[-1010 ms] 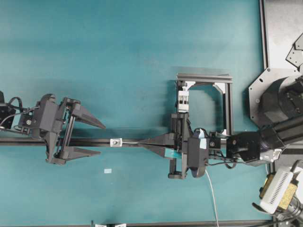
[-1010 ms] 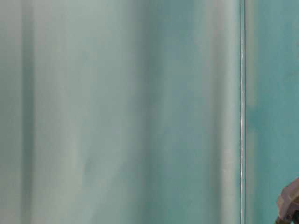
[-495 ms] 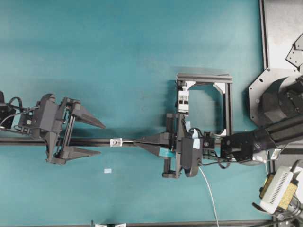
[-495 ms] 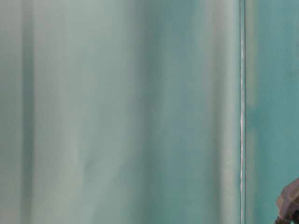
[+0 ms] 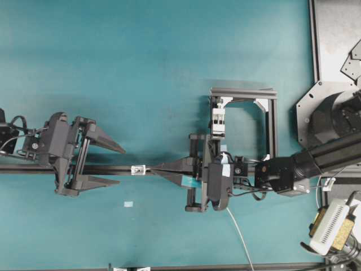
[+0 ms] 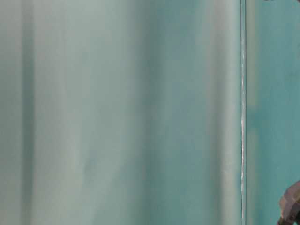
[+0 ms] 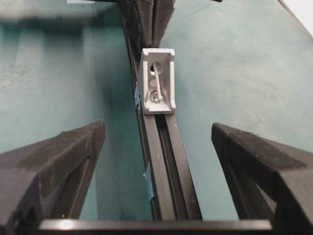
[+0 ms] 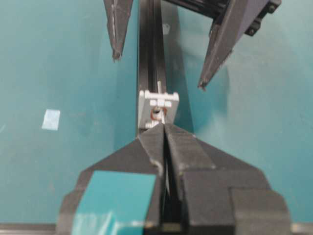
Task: Insert the wire into the hole on the right side and pull it with the left arm.
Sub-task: 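Push the wire tip leftward through the bracket hole with the right gripper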
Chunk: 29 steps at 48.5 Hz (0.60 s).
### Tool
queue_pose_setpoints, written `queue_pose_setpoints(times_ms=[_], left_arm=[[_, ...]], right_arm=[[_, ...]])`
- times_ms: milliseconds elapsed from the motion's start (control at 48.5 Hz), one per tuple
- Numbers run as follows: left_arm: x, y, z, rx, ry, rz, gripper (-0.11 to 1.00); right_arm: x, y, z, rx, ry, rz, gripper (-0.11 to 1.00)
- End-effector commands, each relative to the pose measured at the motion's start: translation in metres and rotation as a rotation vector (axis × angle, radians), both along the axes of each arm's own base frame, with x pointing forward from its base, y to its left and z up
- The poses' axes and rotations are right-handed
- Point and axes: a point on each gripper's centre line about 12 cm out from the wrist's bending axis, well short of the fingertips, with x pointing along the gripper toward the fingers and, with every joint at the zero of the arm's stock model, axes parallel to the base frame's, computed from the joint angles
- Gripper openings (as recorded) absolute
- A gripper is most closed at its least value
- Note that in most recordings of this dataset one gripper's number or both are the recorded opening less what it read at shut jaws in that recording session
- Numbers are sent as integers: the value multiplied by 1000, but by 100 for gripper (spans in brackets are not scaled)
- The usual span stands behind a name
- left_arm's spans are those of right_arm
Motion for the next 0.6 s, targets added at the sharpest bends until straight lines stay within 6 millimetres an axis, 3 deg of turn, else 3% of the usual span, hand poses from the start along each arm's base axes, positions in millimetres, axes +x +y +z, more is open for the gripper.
queue_pose_setpoints(times_ms=[0,577], left_arm=[[4,0,7,-7,-25,5,72],[5,0,9,-7,-22,4,72]], right_arm=[[7,1,8,8,-32,1,4],[14,3,8,8,-25,16,4]])
